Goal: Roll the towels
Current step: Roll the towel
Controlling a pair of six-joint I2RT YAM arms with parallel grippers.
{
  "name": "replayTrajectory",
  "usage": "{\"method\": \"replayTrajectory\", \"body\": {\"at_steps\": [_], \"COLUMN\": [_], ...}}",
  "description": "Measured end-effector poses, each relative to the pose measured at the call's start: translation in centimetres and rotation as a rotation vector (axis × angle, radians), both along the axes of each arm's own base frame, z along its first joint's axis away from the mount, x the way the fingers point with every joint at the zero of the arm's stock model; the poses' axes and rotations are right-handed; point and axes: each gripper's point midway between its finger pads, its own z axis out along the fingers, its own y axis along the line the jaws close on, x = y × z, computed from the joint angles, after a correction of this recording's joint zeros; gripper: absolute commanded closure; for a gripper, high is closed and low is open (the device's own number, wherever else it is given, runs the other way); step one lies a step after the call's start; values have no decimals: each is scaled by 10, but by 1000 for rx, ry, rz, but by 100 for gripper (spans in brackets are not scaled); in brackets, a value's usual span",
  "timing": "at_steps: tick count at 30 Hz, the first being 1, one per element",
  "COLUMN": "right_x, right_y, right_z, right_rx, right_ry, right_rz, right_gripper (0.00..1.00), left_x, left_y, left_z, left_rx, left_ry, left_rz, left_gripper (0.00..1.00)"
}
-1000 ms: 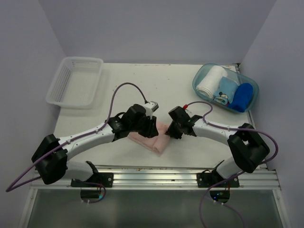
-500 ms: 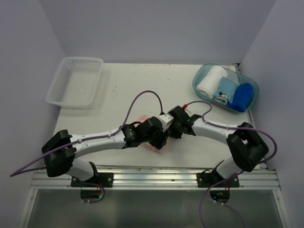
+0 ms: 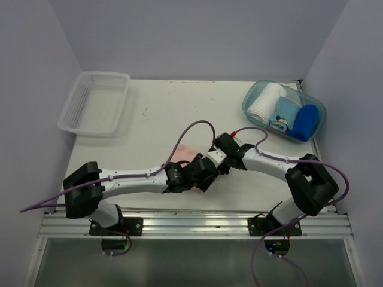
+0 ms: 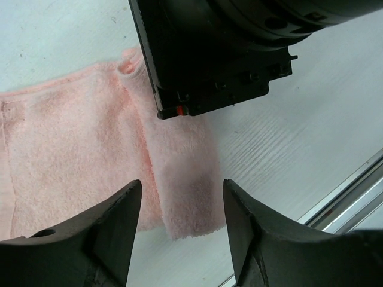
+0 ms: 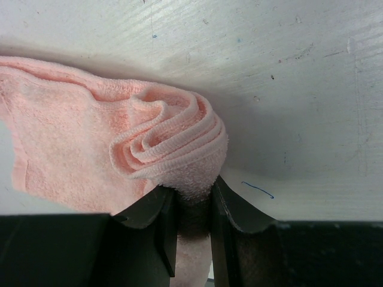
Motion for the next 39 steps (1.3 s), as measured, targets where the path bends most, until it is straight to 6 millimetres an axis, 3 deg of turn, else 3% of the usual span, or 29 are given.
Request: {"method": "replayTrajectory", "body": {"at_steps": [11,15,21,27,39], "right_x": [0,4,11,-4,-10], "right_y": [0,-2,-26,-64,-68], "right_z": [0,0,4,9,1], "right_rx": [-2,0,7,-18,-28], "right_ry": [1,4,5,-4,36], "right_rz": [1,-16,-174,-324,-371], "right_gripper": [98,99,99,99,98], "left_x": [-9,-25,-35,-34,-30], "left_y": [4,9,13,4,-18], "left_z": [-3,-6,-9,-5,-3], "left_rx": [15,7,-1,-44,-3], "left_ry": [-16,-21,-21,-28,-116], "left_rz": [17,-26,-49,-61,-195], "left_gripper": [40,40,40,39,33]}}
